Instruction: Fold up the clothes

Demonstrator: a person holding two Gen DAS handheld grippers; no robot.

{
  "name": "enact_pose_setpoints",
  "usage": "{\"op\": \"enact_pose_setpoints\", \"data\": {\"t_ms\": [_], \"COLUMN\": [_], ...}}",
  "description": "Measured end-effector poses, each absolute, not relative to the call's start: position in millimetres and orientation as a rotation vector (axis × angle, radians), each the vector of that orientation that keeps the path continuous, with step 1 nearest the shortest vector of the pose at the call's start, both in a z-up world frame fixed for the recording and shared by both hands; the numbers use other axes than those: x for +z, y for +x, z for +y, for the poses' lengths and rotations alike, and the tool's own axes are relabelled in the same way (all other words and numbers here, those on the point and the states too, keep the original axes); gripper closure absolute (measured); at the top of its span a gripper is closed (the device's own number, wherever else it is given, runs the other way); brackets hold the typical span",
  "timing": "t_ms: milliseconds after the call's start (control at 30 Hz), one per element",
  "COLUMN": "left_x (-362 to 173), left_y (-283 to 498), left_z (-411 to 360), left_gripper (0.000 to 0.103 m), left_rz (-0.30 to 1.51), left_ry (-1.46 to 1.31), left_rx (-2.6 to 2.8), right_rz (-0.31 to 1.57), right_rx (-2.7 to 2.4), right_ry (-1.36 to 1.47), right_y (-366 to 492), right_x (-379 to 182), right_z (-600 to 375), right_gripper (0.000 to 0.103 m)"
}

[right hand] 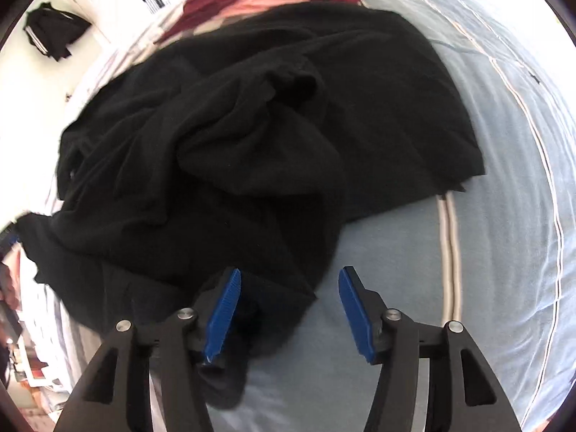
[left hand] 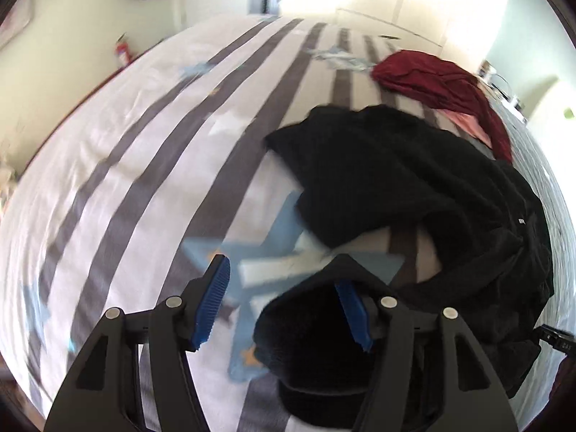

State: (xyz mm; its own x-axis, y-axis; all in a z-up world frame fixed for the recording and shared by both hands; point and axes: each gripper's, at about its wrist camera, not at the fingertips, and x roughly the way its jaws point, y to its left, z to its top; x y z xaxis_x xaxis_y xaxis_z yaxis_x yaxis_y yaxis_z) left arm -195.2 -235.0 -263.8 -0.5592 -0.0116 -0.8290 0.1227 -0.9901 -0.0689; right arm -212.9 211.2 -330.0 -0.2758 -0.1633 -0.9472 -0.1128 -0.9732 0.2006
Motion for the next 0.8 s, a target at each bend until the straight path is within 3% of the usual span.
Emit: {"op": "enact_pose_setpoints", "data": {"t_ms": [167,267,333,400,433,600,733,800], "left_x": [-233,-229,-233,-241,-246,-263,-273,-288], "left_y": [-266,-280,-285,-276,-273,-224,-203,-190], "left_z": [-212,-226,-226,-234,-239,-279,-303,-299], "left_gripper": [0.045,0.036,0.031,0.026,0.026,0.026,0.005,0.003], "left_rz": [0.292,0.440,0.322,0.250,0.242,0.178,0.299,0.412], "left_ry": [1.338,1.314,1.319,1.407,1.462,1.633,1.790,2.050], "left_rx": [-2.735,-2.675,-2.653,-2.620,-2.602,-2.495,-2.463,-2.430], "right_rz": [-0.268,-0.260,-0.248,-0.225,-0.211,-0.136,-0.104,-0.098], "right_rx": [-2.436,-2.417,-2.410,-2.398,-2.390,-2.356,-2.334,-2.330], "right_ry": [1.946,1.955,1.952,1.944,1.939,1.914,1.934,1.956], "right_y": [-218,-214,-213,-213,-212,-205,-191,-186], "right_x": [-345,-349,-352,-353,-354,-350,-344,-343], "right_z": [190,187,188,189,190,196,220,234], "right_gripper": [0.050,0.050,0.051,0.073,0.092,0.095,0.096,0.097]}}
